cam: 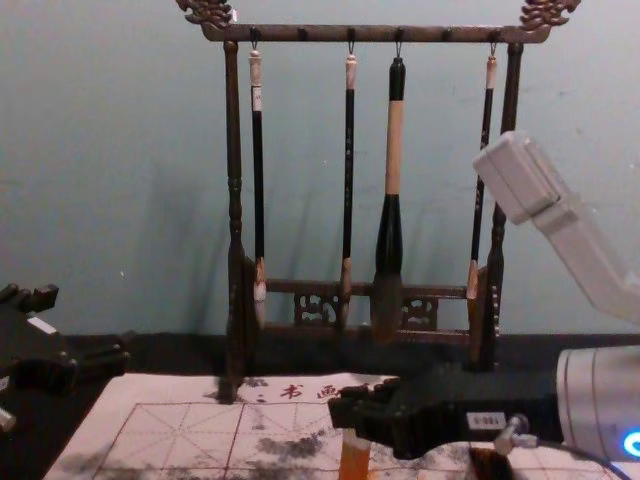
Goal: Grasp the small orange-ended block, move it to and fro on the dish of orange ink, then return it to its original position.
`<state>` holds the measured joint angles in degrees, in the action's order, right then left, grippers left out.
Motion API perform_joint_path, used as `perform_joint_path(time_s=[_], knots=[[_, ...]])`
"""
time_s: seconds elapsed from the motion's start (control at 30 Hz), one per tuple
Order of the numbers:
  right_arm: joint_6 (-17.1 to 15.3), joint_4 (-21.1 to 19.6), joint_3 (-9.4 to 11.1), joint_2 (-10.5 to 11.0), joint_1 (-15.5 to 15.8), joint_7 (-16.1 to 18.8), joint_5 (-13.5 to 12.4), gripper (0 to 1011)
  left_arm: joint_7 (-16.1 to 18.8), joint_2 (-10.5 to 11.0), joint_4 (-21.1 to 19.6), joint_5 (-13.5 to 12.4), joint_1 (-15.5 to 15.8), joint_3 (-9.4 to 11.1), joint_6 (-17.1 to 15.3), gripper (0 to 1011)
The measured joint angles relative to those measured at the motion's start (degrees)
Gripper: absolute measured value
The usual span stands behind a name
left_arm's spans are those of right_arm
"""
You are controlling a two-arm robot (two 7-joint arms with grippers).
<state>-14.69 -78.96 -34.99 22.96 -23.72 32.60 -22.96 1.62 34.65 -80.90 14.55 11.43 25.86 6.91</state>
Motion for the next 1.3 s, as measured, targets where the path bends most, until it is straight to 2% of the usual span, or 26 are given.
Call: perform_joint_path(time_s=[0.57,1.3], knots=[[-0.38,0.11,-1.47,0.74,-0.72,0.14,0.73,125,0.00,0.00,0.00,0.00,0.00,0.00,0.00,1001],[-0.52,0.25,-1.47,0.71,-0.94,-0.40,1.24,125,0.00,0.00,0.00,0.00,0.00,0.00,0.00,1001]])
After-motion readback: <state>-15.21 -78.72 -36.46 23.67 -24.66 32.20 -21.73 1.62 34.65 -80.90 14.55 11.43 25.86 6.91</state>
